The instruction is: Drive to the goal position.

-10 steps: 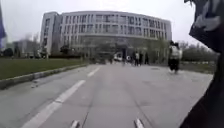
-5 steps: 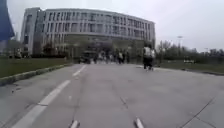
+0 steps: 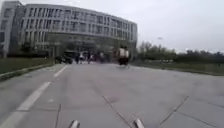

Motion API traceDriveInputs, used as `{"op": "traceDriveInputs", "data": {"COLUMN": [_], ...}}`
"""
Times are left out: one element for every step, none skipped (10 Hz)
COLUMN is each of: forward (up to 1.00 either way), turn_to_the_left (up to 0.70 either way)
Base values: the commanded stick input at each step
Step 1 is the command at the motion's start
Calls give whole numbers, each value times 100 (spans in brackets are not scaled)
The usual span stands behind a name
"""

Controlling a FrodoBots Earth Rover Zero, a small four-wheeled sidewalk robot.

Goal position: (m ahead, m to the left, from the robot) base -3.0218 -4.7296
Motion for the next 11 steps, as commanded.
{"op": "traceDriveInputs", "data": {"forward": [85,85,85,85,85,85,85,85,85,85,85], "turn_to_the_left": [-3,-3,-3,-3,-3,-3,-3,-3,-3,-3,-3]}}
